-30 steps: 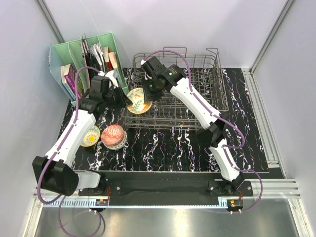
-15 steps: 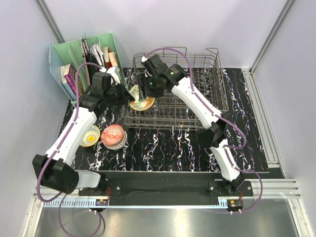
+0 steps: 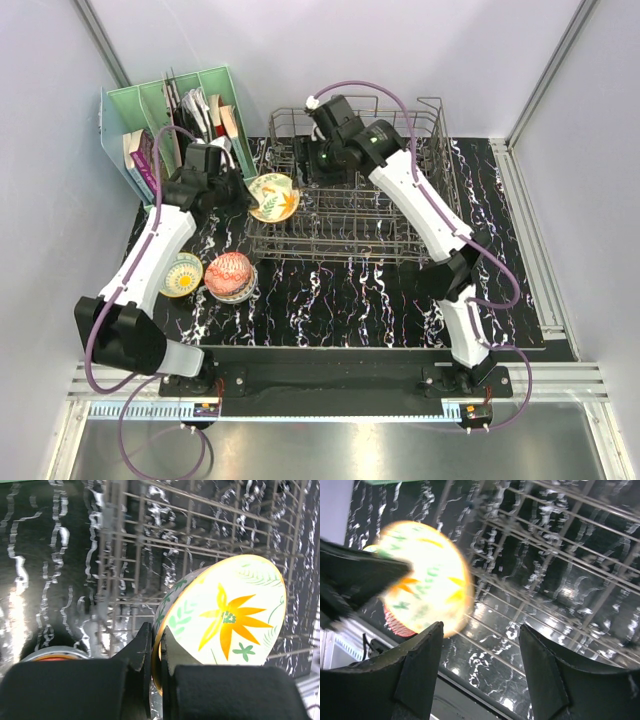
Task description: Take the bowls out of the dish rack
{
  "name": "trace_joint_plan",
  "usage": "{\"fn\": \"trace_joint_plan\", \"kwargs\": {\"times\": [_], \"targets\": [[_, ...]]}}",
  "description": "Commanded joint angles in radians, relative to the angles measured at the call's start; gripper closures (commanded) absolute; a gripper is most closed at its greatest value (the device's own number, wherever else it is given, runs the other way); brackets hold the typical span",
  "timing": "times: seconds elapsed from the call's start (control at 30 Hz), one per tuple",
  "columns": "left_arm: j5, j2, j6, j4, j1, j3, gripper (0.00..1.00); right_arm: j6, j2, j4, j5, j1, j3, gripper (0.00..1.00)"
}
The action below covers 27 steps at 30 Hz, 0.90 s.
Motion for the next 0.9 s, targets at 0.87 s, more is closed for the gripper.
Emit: {"fn": "trace_joint_plan", "kwargs": {"times": [0.87], "targets": [[-0.386, -0.307, -0.057, -0.109, 0.441, -0.286, 1.00, 0.042, -0.408, 0.171, 0.072, -0.272, -0.700, 0.31]]}}
